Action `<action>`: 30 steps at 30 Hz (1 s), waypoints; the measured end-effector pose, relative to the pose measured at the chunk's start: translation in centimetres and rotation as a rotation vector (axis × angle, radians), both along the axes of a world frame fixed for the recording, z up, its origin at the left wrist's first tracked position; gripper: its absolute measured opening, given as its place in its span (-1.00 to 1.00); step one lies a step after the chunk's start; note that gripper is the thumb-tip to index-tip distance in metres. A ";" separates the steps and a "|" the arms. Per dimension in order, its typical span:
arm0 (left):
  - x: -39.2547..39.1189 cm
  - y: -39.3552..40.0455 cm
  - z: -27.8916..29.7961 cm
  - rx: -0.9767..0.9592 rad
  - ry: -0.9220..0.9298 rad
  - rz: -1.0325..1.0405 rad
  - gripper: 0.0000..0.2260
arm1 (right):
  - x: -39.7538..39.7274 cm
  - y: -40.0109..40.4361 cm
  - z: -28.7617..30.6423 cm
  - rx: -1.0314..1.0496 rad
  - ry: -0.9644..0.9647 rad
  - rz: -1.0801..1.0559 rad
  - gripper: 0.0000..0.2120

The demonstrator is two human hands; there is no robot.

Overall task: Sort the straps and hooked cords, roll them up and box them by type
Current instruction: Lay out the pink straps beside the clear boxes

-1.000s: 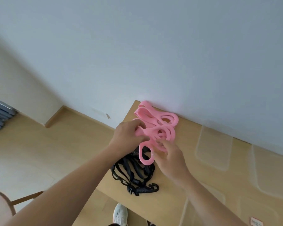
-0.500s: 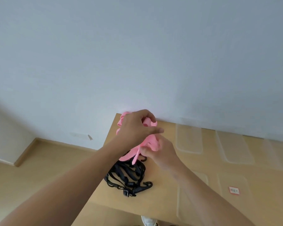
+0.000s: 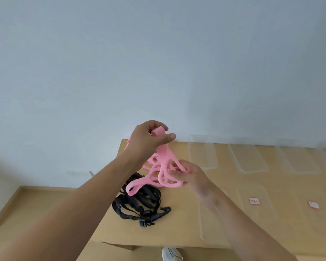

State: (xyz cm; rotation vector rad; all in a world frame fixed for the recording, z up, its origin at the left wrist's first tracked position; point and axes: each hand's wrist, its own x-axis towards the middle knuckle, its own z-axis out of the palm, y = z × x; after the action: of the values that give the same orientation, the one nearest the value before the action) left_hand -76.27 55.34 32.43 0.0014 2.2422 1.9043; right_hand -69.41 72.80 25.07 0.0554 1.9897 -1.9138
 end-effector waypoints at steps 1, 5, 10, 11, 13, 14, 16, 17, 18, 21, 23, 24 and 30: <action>0.0 -0.1 -0.4 0.016 -0.027 0.008 -0.74 | 0.4 0.3 -0.1 -0.016 -0.012 -0.009 -0.70; 0.3 -0.5 -2.4 0.060 -0.153 0.025 -0.73 | 2.4 1.3 -1.1 -0.094 -0.085 -0.170 -0.71; 1.3 -0.7 -6.2 0.166 -0.329 -0.008 -0.63 | 5.3 2.2 -1.8 -0.164 -0.188 -0.411 -0.87; 1.7 -0.6 -6.8 0.180 -0.361 -0.024 -0.60 | 6.0 2.3 -1.9 -0.175 -0.193 -0.424 -0.88; 2.3 -0.1 -7.8 0.204 -0.421 -0.064 -0.55 | 7.3 2.4 -2.4 -0.165 -0.196 -0.457 -0.85; 2.5 0.2 -8.2 0.222 -0.451 -0.086 -0.52 | 7.9 2.6 -2.6 -0.145 -0.195 -0.478 -0.85; 2.9 0.9 -8.8 0.271 -0.500 -0.118 -0.55 | 8.9 3.0 -3.2 -0.095 -0.181 -0.498 -0.86; 3.1 1.2 -9.0 0.285 -0.516 -0.133 -0.59 | 9.4 3.3 -3.4 -0.065 -0.172 -0.491 -0.88; 3.2 1.6 -9.2 0.290 -0.525 -0.143 -0.62 | 9.8 3.6 -3.5 -0.030 -0.161 -0.482 -0.90; 3.3 2.4 -9.0 0.295 -0.534 -0.136 -0.68 | 10.4 4.4 -3.5 0.030 -0.086 -0.453 -0.91; 3.0 2.9 -8.6 0.279 -0.507 -0.123 -0.67 | 10.1 4.8 -3.3 0.100 0.005 -0.394 -0.78; 2.8 3.3 -8.3 0.263 -0.476 -0.116 -0.67 | 9.8 4.9 -3.2 0.169 0.036 -0.351 -0.72; 2.7 6.5 -4.2 0.214 -0.250 -0.184 -0.73 | 7.9 6.0 -2.7 0.095 0.001 -0.221 0.05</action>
State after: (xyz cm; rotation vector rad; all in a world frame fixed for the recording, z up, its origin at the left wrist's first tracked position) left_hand -73.61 61.80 28.19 0.0014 1.8068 1.9163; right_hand -61.54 78.82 22.39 0.3117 2.1518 -1.9467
